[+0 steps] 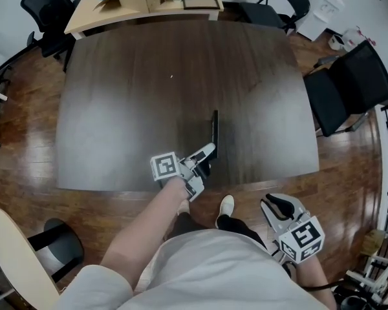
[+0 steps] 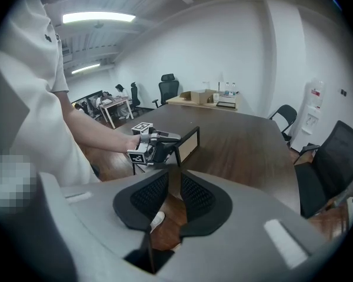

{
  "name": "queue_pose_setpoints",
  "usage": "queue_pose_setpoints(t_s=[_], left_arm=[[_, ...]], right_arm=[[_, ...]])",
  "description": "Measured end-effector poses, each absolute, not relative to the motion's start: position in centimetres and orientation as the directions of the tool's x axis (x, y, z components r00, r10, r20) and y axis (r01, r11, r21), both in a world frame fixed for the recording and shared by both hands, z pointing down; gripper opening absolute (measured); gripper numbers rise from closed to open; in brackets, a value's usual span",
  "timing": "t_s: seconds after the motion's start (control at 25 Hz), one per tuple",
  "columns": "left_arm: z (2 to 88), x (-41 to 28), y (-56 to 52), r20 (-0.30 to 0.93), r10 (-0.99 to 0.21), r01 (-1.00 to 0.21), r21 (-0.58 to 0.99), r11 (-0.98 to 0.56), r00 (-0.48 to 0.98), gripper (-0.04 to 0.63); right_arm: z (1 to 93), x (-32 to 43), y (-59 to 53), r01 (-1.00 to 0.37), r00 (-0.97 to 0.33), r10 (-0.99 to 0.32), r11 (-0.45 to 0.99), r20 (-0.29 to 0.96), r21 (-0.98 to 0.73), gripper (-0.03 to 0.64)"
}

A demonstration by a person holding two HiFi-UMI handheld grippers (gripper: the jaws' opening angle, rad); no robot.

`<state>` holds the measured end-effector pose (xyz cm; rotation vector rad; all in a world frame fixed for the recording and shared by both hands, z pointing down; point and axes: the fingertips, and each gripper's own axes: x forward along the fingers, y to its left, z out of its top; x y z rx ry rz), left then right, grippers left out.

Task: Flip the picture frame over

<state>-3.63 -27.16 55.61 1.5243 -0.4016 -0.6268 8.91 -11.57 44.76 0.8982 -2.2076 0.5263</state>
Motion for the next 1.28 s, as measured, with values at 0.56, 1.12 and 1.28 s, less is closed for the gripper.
queue_pose_setpoints(t_s=[0.56, 1.12, 1.28], left_arm=[[55.8, -6.3, -27.1, -0.162, -0.526, 0.115, 0.986, -0.121, 0.835, 0.078], [59.2, -7.7, -26.6, 0.031, -0.435, -0.113, 0.980, -0.166, 0.900, 0.095], [60.0, -7.8, -26.4, 0.075, -0.422, -0.156, 0.975, -0.160, 0.904, 0.092]], right_arm=[[44.7, 6.2, -10.8, -0.755, -0.495, -0.472, 0.649, 0.729, -0.092, 0.067], [45.0, 5.0, -10.6, -0.757, -0.493, -0.464, 0.646, 0.736, -0.100, 0.067], [45.3, 4.7, -10.5, -0.758, -0.494, -0.463, 0.644, 0.736, -0.104, 0.067]])
